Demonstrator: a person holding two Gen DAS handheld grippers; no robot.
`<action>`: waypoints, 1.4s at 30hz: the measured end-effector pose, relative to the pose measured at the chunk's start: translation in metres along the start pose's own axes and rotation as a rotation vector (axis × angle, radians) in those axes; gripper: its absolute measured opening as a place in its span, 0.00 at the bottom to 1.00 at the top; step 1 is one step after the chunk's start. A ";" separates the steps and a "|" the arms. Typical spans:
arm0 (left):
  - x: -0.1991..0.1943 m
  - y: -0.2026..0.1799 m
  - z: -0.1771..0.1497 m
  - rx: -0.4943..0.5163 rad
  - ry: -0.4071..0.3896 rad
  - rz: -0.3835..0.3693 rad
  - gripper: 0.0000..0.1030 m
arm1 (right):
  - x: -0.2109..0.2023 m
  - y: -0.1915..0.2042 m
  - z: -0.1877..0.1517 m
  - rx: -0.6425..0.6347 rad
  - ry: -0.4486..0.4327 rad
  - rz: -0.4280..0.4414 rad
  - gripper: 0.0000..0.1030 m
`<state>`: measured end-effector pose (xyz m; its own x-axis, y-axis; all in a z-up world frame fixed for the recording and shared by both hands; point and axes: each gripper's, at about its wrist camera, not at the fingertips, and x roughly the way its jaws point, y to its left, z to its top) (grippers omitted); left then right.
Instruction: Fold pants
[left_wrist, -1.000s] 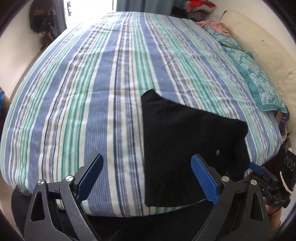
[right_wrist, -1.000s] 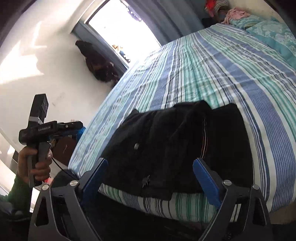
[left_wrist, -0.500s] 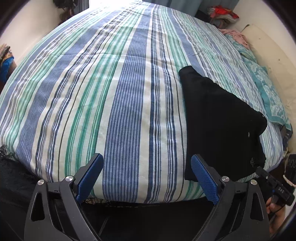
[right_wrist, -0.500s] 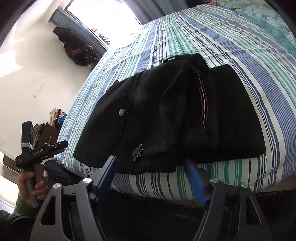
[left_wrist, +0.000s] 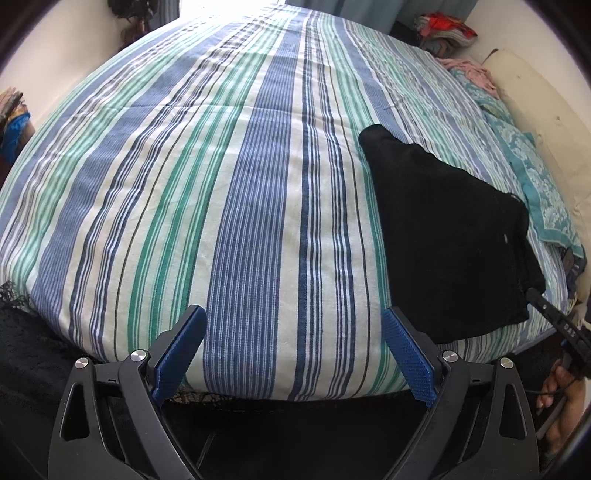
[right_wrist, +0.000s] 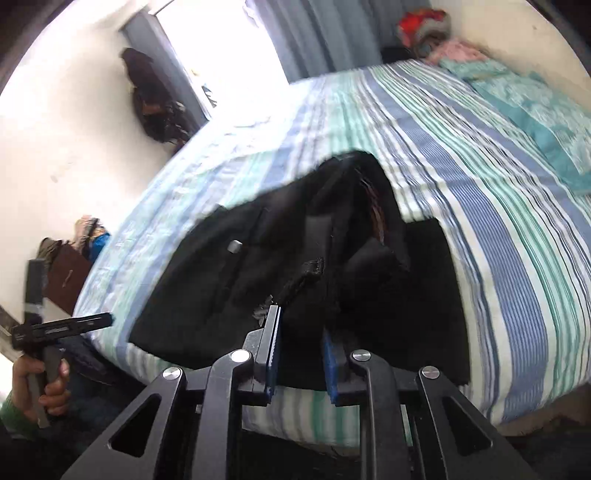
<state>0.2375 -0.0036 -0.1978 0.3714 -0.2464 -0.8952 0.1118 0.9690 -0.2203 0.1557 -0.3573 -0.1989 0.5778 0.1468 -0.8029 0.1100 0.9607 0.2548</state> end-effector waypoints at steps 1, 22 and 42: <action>-0.001 0.000 -0.001 0.003 -0.003 0.003 0.94 | 0.012 -0.018 -0.002 0.061 0.061 -0.012 0.21; 0.006 0.017 -0.013 -0.036 0.009 0.024 0.93 | 0.061 -0.028 0.056 -0.335 0.337 0.129 0.48; 0.018 0.014 -0.013 -0.027 0.037 0.042 0.93 | 0.063 -0.056 0.050 -0.212 0.379 0.324 0.73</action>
<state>0.2333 0.0061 -0.2220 0.3406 -0.2051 -0.9176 0.0716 0.9787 -0.1922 0.2264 -0.4137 -0.2363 0.2187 0.4803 -0.8494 -0.2132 0.8729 0.4388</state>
